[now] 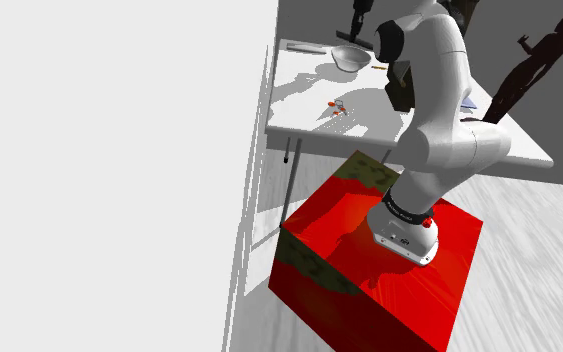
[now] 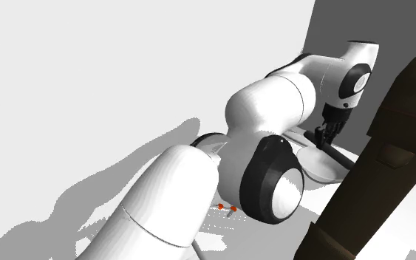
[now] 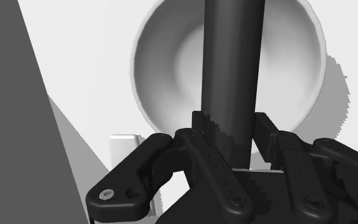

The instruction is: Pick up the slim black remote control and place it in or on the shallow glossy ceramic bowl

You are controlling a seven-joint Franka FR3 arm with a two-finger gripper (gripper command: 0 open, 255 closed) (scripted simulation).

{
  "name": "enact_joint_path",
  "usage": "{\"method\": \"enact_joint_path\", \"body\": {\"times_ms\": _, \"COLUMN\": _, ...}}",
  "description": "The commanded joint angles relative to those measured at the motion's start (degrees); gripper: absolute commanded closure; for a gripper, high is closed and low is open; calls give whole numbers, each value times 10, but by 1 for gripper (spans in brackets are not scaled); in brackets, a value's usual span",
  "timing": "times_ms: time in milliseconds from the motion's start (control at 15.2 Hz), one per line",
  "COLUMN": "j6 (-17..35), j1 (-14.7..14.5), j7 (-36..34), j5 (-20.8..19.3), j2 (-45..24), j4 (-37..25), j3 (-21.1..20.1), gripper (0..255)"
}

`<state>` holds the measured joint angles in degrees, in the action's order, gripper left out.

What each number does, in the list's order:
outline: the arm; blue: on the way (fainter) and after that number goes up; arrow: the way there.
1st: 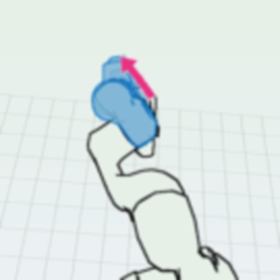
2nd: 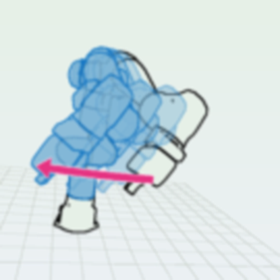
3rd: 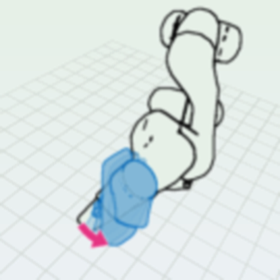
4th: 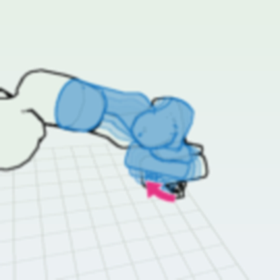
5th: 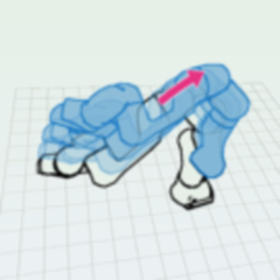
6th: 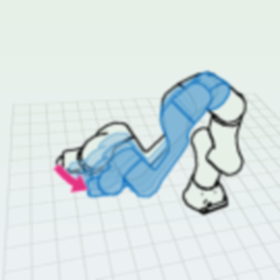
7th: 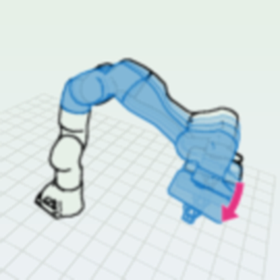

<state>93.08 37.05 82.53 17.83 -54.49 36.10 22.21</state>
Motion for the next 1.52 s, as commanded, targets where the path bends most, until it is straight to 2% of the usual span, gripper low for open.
{"method": "enact_joint_path", "body": {"times_ms": 0, "j6": 15, "j1": -3, "j7": 4, "j5": 1, "j2": 4, "j4": 18, "j3": 1, "gripper": 255}}
{"method": "enact_joint_path", "body": {"times_ms": 198, "j6": 52, "j1": -15, "j7": 10, "j5": 0, "j2": 20, "j4": 74, "j3": 4, "gripper": 255}}
{"method": "enact_joint_path", "body": {"times_ms": 594, "j6": 110, "j1": -30, "j7": 19, "j5": 1, "j2": 31, "j4": 146, "j3": 6, "gripper": 255}}
{"method": "enact_joint_path", "body": {"times_ms": 1122, "j6": 110, "j1": -30, "j7": 19, "j5": 1, "j2": 31, "j4": 146, "j3": 6, "gripper": 255}}
{"method": "enact_joint_path", "body": {"times_ms": 1188, "j6": 109, "j1": -30, "j7": 18, "j5": 1, "j2": 30, "j4": 145, "j3": 5, "gripper": 0}}
{"method": "enact_joint_path", "body": {"times_ms": 1452, "j6": 109, "j1": -29, "j7": 19, "j5": 1, "j2": 30, "j4": 144, "j3": 5, "gripper": 0}}
